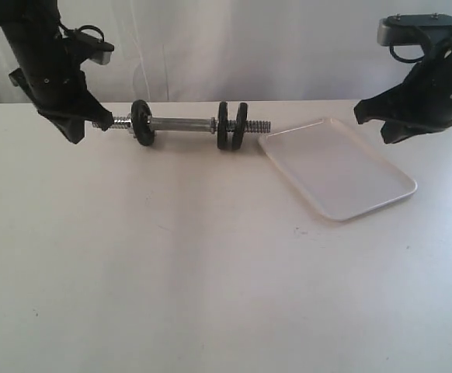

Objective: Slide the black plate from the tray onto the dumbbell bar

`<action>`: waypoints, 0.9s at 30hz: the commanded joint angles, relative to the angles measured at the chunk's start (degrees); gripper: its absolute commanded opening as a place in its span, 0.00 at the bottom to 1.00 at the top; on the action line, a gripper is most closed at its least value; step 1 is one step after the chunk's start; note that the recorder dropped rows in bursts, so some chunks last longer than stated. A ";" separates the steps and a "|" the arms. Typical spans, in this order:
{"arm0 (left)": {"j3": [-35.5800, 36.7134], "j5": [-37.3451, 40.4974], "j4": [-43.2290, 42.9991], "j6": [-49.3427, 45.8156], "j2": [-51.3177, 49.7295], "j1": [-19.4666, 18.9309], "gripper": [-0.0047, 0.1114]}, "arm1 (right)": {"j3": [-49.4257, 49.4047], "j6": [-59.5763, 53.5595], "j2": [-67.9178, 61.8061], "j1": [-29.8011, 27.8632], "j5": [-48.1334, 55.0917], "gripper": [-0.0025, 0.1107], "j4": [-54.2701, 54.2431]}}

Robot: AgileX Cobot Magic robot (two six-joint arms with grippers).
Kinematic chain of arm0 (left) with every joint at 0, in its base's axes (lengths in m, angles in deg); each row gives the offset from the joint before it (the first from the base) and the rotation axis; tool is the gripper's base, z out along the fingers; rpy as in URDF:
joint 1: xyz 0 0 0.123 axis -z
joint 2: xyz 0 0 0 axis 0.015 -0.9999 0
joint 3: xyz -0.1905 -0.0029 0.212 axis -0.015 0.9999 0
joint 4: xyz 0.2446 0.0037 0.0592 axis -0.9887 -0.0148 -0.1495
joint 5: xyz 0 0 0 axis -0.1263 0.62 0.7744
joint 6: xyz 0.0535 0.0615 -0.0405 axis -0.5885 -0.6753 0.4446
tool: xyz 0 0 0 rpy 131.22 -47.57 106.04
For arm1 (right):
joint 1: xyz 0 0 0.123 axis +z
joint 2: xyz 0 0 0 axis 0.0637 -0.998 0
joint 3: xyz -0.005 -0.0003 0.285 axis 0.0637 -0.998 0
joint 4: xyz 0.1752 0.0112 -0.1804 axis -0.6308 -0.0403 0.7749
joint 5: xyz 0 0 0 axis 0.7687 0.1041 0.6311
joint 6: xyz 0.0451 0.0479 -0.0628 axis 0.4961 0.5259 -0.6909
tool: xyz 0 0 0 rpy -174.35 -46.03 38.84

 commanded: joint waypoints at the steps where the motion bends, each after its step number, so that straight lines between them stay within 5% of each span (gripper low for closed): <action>1: 4.91 2.47 -0.14 2.65 3.99 -1.54 0.04 | 0.25 1.84 0.60 -0.40 2.52 0.02 2.87; 18: 25.04 5.29 3.76 6.19 14.12 -12.11 0.04 | 0.25 3.68 0.60 -6.28 11.60 0.02 5.27; 27: 34.38 5.21 3.35 5.30 23.58 -13.23 0.04 | 0.25 3.68 6.59 -6.28 16.20 0.02 7.82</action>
